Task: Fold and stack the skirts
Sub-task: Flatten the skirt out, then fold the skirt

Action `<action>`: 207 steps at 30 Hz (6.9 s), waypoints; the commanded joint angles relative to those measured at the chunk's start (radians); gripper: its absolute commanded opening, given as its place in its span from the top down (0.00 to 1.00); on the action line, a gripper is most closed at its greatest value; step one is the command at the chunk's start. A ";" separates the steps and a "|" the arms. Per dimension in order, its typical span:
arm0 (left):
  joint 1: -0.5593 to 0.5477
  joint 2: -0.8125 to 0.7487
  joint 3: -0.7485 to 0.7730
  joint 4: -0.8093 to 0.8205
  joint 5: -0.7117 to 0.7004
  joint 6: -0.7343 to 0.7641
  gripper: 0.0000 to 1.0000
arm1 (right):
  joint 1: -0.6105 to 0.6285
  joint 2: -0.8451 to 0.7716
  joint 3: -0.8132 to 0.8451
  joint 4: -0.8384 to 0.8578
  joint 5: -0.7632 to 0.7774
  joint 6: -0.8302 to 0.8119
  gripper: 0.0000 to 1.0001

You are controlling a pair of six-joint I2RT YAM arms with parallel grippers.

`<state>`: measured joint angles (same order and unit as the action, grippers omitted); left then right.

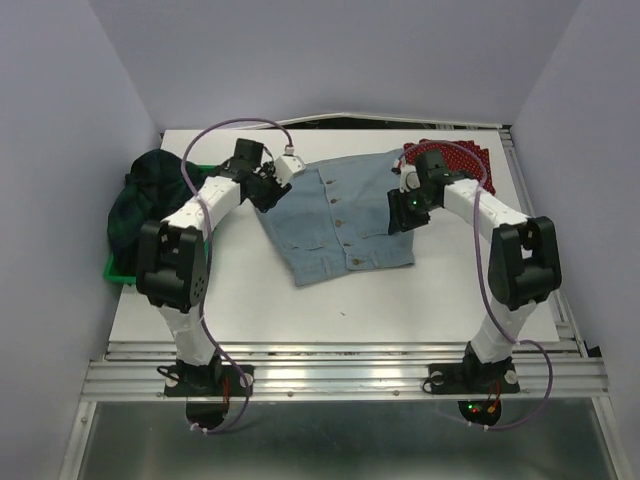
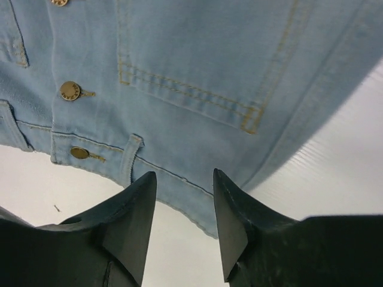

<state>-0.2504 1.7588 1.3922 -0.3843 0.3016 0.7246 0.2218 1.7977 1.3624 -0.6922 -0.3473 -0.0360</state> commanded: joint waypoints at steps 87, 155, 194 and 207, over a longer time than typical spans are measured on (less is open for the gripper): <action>-0.431 -0.458 -0.508 -0.337 -0.021 0.205 0.45 | 0.093 -0.751 -0.615 -0.130 0.067 -1.176 0.45; -0.759 -0.556 -0.745 -0.154 -0.185 -0.011 1.00 | 0.133 -0.816 -0.694 -0.147 0.123 -1.265 0.99; -0.434 -0.740 -0.260 -0.124 -0.203 -0.126 1.00 | 0.133 -0.713 -0.373 -0.337 0.131 -1.274 0.99; -0.389 -0.450 -0.378 -0.281 0.125 0.098 0.57 | 0.133 -0.626 -0.430 -0.293 0.094 -1.320 0.99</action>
<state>-0.6456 1.2793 1.0554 -0.6502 0.3206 0.7589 0.3485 1.2091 0.9493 -1.0199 -0.2436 -1.3430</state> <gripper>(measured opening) 0.416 0.045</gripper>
